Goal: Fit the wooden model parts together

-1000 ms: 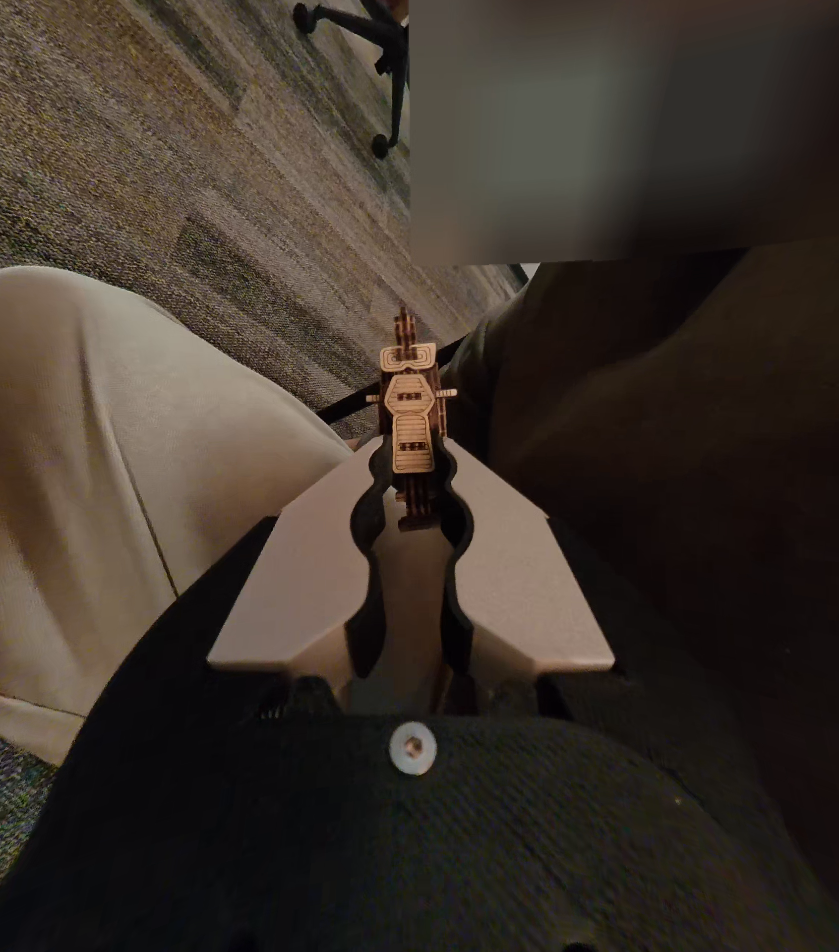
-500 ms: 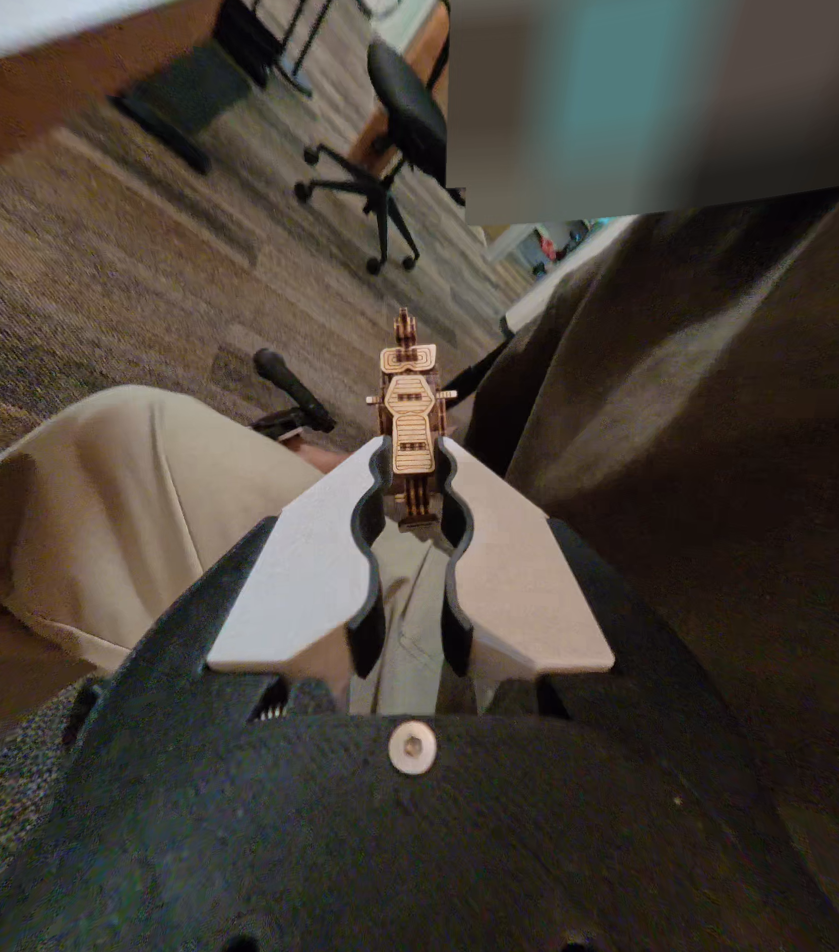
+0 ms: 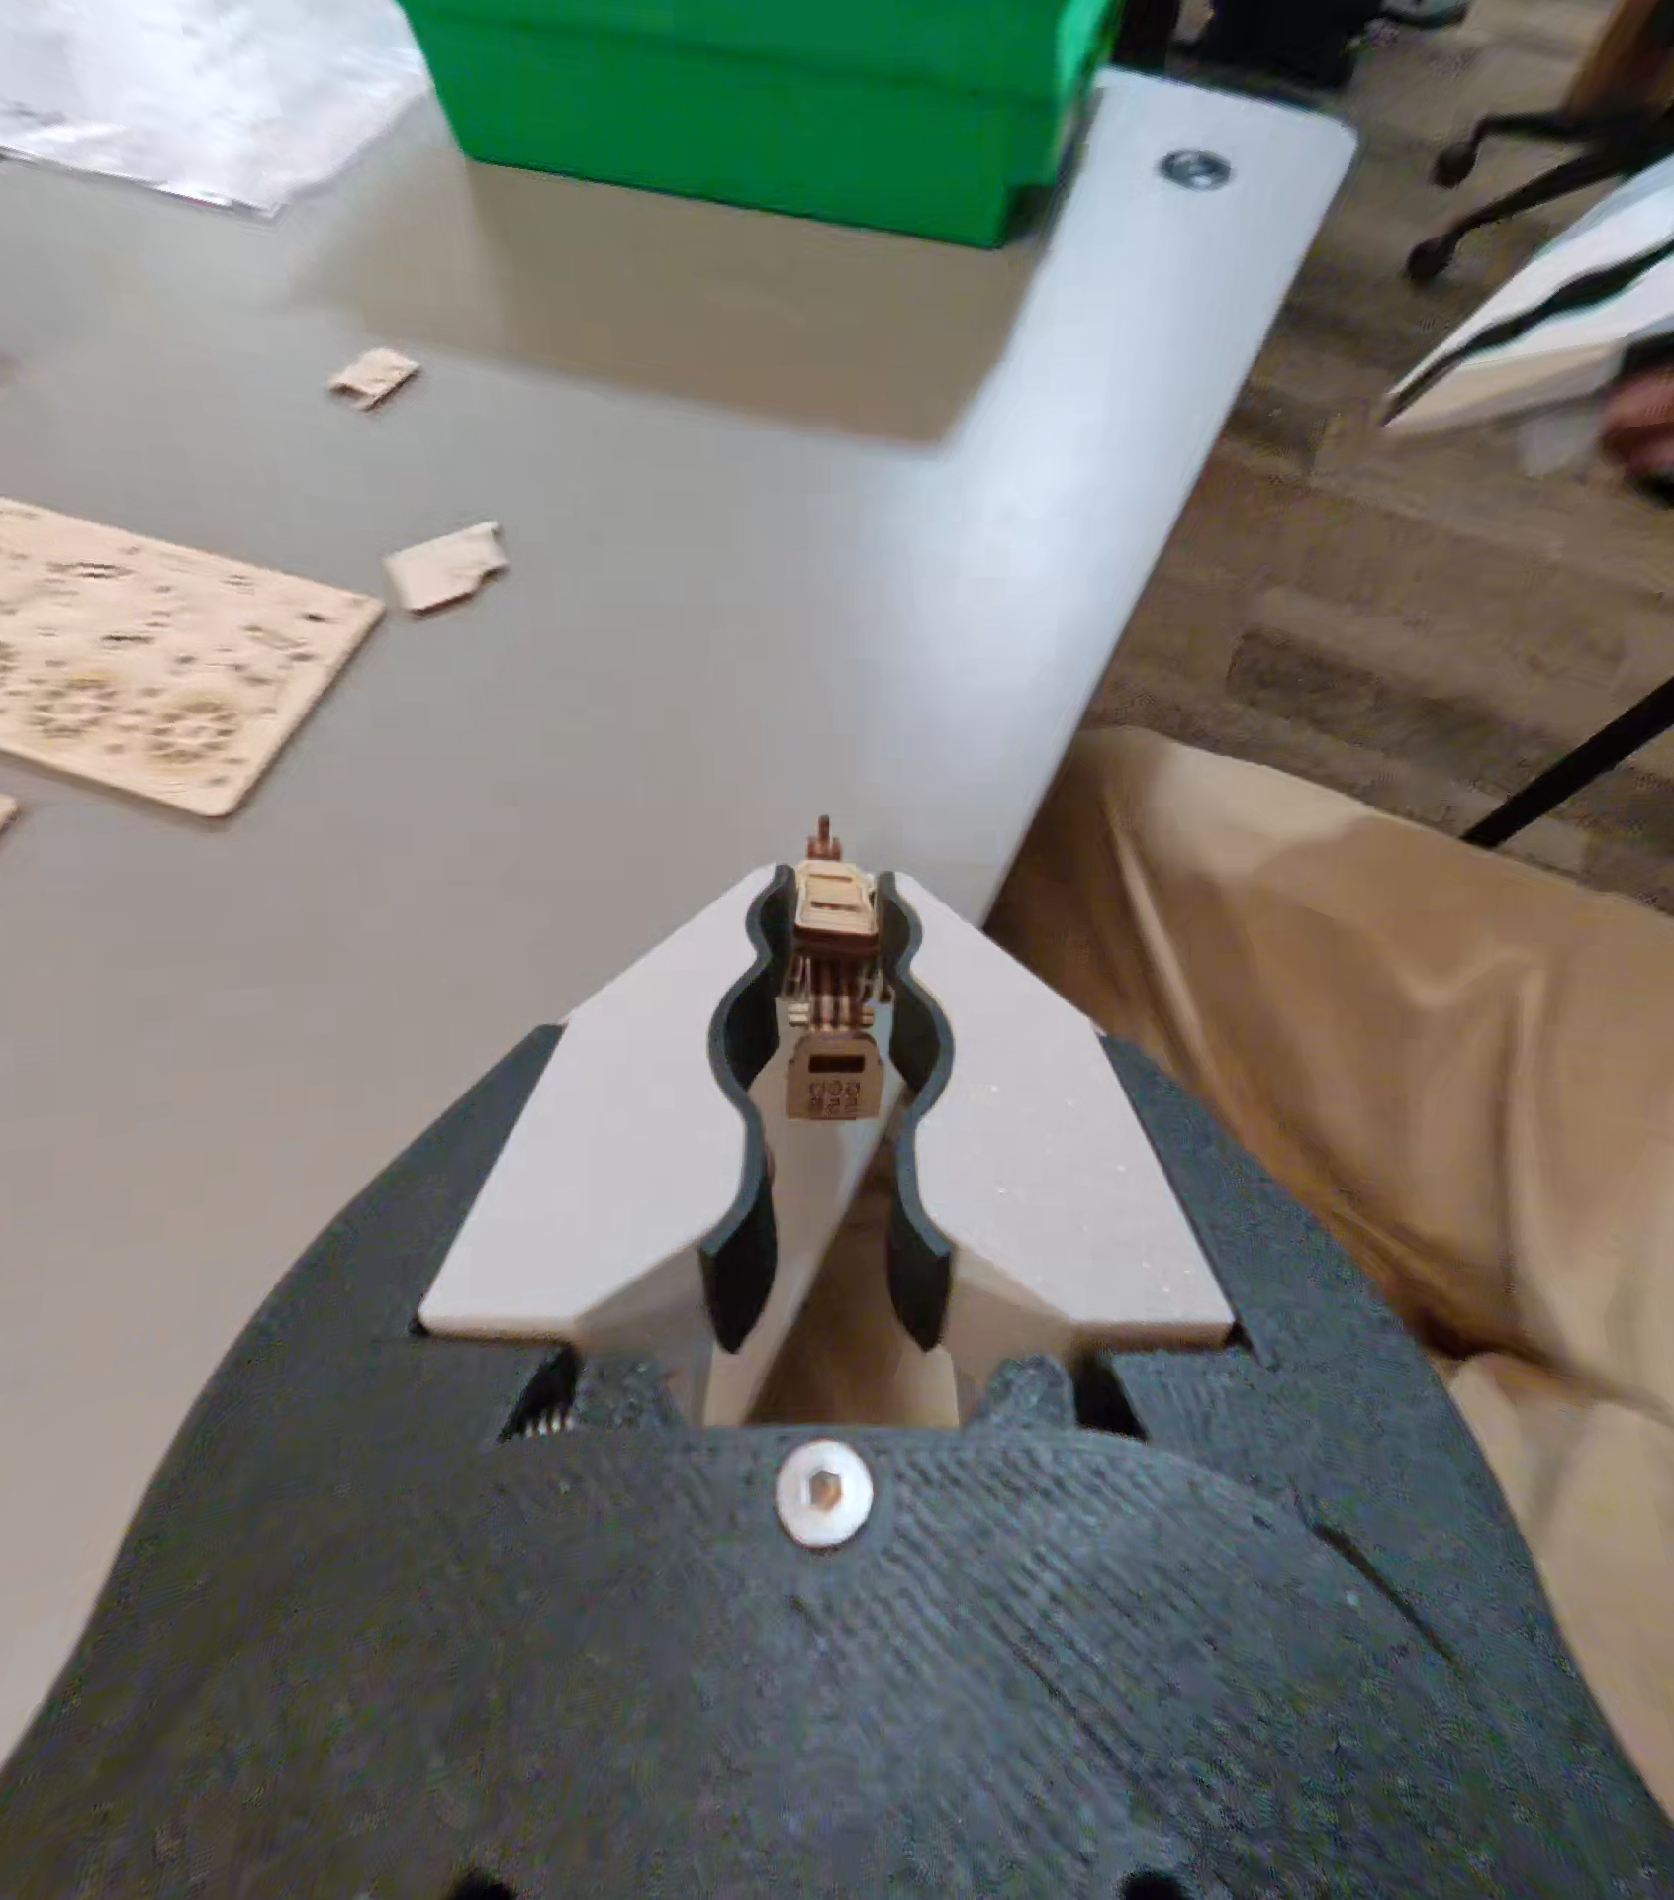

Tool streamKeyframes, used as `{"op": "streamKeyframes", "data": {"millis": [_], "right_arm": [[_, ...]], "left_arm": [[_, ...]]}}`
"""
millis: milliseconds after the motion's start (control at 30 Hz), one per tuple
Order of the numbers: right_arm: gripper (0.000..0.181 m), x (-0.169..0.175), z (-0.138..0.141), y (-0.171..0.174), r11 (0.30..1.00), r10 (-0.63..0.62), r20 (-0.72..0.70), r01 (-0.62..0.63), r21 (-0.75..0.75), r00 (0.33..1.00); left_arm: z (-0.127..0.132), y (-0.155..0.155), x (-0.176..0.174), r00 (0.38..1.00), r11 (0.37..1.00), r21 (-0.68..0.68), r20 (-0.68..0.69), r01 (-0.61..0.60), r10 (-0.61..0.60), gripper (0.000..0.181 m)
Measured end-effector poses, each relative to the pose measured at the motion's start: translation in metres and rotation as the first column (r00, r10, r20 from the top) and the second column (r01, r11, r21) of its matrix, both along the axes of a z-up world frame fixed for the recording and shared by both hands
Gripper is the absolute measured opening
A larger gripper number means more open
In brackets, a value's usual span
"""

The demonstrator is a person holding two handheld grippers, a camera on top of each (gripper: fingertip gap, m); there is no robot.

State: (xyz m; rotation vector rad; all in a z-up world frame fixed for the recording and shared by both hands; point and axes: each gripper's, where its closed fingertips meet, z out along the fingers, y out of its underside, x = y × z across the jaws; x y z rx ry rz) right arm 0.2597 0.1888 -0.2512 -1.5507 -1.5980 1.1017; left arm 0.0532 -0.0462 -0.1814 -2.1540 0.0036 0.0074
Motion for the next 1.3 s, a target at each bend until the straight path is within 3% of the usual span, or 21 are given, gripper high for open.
{"op": "streamKeyframes", "data": {"millis": [167, 333, 533, 633, 733, 833, 967, 1133, 1300], "right_arm": [[0.002, -0.036, 0.080, -0.065, 0.994, 0.083, -0.102, -0.075, 0.080, 0.991], [0.002, -0.073, 0.112, -0.117, 0.981, 0.193, -0.168, -0.185, 0.064, 0.967], [0.002, -0.141, 0.106, -0.112, 0.974, 0.223, -0.137, -0.214, 0.074, 0.965], [0.002, -0.177, 0.105, -0.108, 0.966, 0.258, -0.149, -0.253, 0.054, 0.955], [0.002, -0.202, 0.099, -0.106, 0.966, 0.253, -0.181, -0.258, -0.007, 0.950], [0.002, -0.213, 0.083, -0.104, 0.960, 0.254, -0.155, -0.268, -0.081, 0.955], [0.002, -0.225, 0.081, -0.091, 0.962, 0.232, -0.149, -0.250, -0.109, 0.961], [0.001, -0.244, 0.091, -0.089, 0.958, 0.249, -0.183, -0.270, -0.099, 0.951], [0.002, -0.260, 0.111, -0.094, 0.939, 0.289, -0.248, -0.324, -0.113, 0.925]], "left_arm": [[0.011, -0.002, -0.048, 0.997, 0.998, 0.059, 0.074, -0.033, 0.028, 0.012], [-0.006, 0.015, -0.070, 0.991, 0.989, 0.137, 0.129, -0.060, 0.042, 0.013], [-0.013, 0.041, -0.074, 0.961, 0.985, 0.170, 0.271, 0.007, -0.053, 0.013], [-0.024, 0.058, -0.081, 0.939, 0.995, 0.098, 0.342, 0.004, -0.038, 0.013], [-0.031, 0.075, -0.088, 0.950, 0.998, 0.056, 0.313, -0.026, 0.007, 0.013], [-0.032, 0.089, -0.086, 0.961, 0.999, 0.046, 0.274, 0.014, -0.026, 0.013], [-0.035, 0.096, -0.088, 0.939, 0.999, 0.026, 0.343, 0.032, -0.039, 0.018], [-0.038, 0.092, -0.093, 0.902, 0.999, 0.014, 0.431, 0.036, -0.038, 0.034], [-0.042, 0.081, -0.101, 0.938, 0.999, -0.033, 0.347, 0.002, 0.010, 0.041]]}}
